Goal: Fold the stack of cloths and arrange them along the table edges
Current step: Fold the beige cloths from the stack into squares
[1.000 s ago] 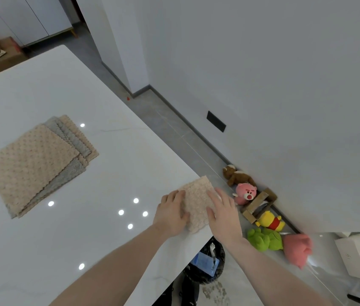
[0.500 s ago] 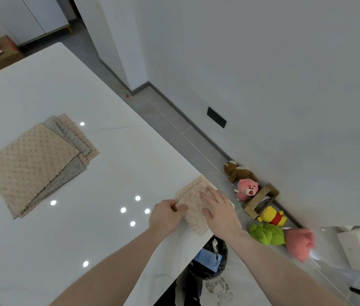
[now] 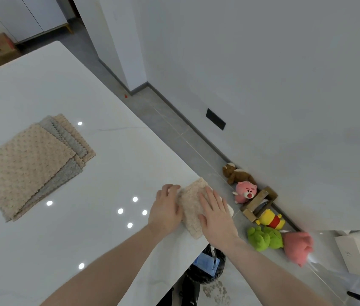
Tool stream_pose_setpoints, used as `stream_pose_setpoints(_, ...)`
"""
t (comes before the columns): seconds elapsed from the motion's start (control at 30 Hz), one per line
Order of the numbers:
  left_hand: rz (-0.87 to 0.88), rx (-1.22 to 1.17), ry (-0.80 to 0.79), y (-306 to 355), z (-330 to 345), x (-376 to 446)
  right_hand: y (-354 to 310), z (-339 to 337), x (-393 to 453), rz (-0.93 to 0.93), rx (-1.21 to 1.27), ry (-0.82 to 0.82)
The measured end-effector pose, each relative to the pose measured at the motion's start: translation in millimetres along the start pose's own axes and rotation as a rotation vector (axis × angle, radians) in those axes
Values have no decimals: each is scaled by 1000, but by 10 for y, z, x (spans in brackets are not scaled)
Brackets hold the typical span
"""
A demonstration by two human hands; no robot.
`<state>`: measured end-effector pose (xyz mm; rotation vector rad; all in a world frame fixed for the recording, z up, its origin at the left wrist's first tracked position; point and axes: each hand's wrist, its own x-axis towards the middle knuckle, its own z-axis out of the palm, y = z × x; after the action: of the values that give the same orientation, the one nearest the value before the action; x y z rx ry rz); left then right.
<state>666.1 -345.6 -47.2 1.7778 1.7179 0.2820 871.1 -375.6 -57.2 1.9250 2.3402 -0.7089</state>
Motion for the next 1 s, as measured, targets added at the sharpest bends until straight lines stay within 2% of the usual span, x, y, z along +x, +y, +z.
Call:
stream_pose_setpoints(0.1, 108, 129, -172, 48, 59, -4, 72, 16, 15, -14, -56, -71)
stream_pose_setpoints(0.2, 77, 94, -244, 133, 22, 8, 176, 19, 84, -15, -60, -55)
stream_pose_setpoints(0.3, 76, 97, -295, 190, -129, -20, 188, 88, 72, -117, -86, -2)
stream_pose_setpoints(0.33, 73, 111, -300, 178, -182, -51, 186, 123, 62, -143, -84, -32)
stream_pose_setpoints(0.57, -18, 156, -199, -97, -575, -652, 201, 46, 68, -149, -144, -160)
stream_pose_setpoints(0.67, -68, 140, -154, -288, -799, -1014, 34, -122, 27, -143, -121, -136)
stream_pose_setpoints(0.8, -121, 103, -82, -506, -1049, -1484, -399, -195, -339, -144, 114, -82)
stream_pose_setpoints(1.0, -148, 11, 46, -935, -1409, -2137, -1291, -149, -1079, 5, 442, 7)
